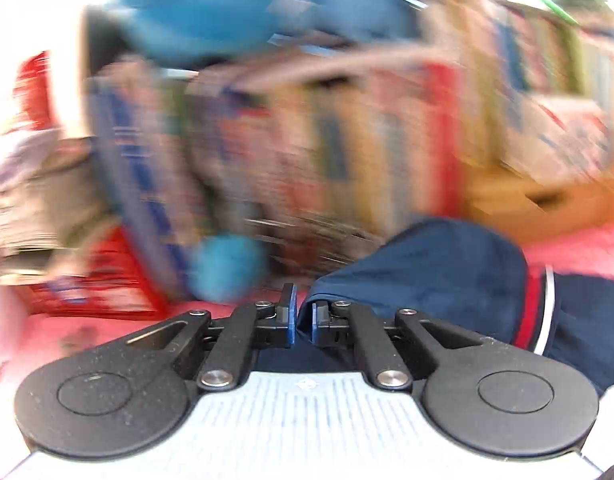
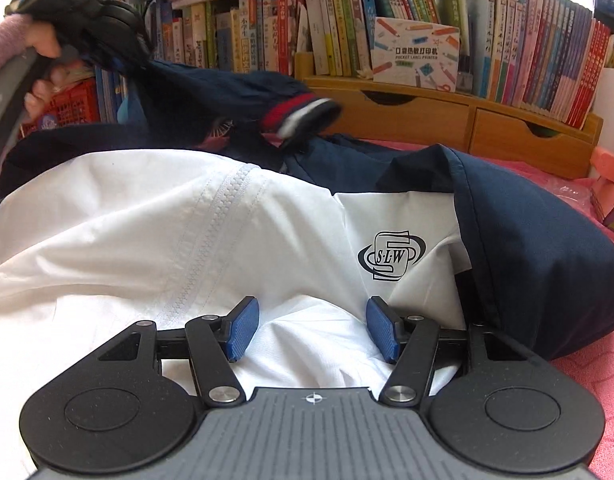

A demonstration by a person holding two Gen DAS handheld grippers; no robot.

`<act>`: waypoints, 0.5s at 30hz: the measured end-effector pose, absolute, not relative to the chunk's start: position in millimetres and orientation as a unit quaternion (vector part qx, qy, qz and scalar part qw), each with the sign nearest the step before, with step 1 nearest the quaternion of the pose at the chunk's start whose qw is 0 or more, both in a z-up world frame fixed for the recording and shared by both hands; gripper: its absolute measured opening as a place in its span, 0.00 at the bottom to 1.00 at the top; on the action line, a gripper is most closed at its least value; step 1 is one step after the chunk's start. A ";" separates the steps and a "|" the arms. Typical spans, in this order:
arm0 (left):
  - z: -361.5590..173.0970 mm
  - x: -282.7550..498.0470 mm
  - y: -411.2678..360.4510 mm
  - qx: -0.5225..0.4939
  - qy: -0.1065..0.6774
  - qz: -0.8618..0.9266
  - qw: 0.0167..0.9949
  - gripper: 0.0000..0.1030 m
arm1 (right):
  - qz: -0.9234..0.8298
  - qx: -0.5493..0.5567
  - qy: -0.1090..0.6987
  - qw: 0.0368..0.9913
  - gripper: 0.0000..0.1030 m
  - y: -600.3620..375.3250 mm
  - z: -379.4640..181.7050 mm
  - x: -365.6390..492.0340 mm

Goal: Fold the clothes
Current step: 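Grasp the navy sleeve with the left gripper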

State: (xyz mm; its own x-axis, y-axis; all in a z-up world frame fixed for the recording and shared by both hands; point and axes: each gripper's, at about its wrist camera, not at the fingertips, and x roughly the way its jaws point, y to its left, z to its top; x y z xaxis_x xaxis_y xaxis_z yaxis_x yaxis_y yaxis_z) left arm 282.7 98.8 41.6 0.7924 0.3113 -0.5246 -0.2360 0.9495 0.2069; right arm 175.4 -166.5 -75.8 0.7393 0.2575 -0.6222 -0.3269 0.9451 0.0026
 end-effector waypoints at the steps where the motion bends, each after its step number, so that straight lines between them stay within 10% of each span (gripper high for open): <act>1: 49.9 276.3 118.6 0.060 0.279 0.166 0.944 0.07 | 0.157 -0.054 0.325 0.931 0.58 -166.5 -75.8 176.0; 15: -3.1 198.0 338.9 -0.060 0.316 0.362 0.875 0.19 | 0.145 -0.078 0.319 0.933 0.63 -158.0 -74.6 176.7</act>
